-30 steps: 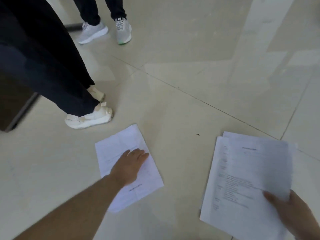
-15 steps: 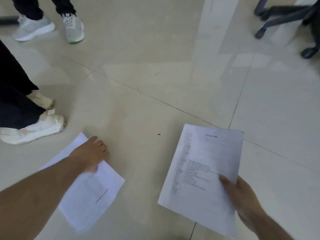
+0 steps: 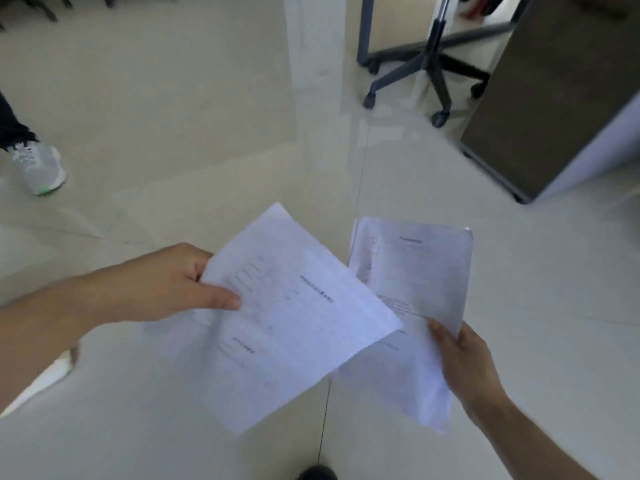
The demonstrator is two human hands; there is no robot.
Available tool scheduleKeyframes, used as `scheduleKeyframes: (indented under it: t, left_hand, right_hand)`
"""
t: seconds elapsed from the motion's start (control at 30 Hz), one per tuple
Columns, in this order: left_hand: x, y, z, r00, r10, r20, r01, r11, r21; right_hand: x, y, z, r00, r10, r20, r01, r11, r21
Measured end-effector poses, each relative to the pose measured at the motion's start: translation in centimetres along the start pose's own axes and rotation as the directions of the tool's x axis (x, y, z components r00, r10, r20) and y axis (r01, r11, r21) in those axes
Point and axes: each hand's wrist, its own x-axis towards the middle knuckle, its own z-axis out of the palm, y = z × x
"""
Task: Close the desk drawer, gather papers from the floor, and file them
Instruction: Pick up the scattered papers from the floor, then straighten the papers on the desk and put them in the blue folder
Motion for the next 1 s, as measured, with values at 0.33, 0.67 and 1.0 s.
scheduleKeyframes:
  t: [0.33, 0.67, 1.0]
  left_hand:
    - [-0.2, 38.2, -1.7, 0.977, 0.197, -0.076, -0.209, 0.844, -0.495]
    - [-3.9, 68.1, 3.3, 0.94, 0.338, -0.036, -0.321, 0.846, -0.425]
    - [-4.3, 91.9, 21.9, 0.83, 0.533, 0.166, -0.429, 0.799, -0.422]
  right_hand:
    - [-12.6, -30.3, -22.2, 0.999, 0.02, 0.044, -0.029, 0.977, 0.209]
    - [-25.3, -46.0, -47.0, 0.947, 0.109, -0.302, 0.016, 0.923, 0.386]
    - [-29.4, -42.1, -69.2, 0.759, 0.159, -0.631, 0.179, 0.882, 0.437]
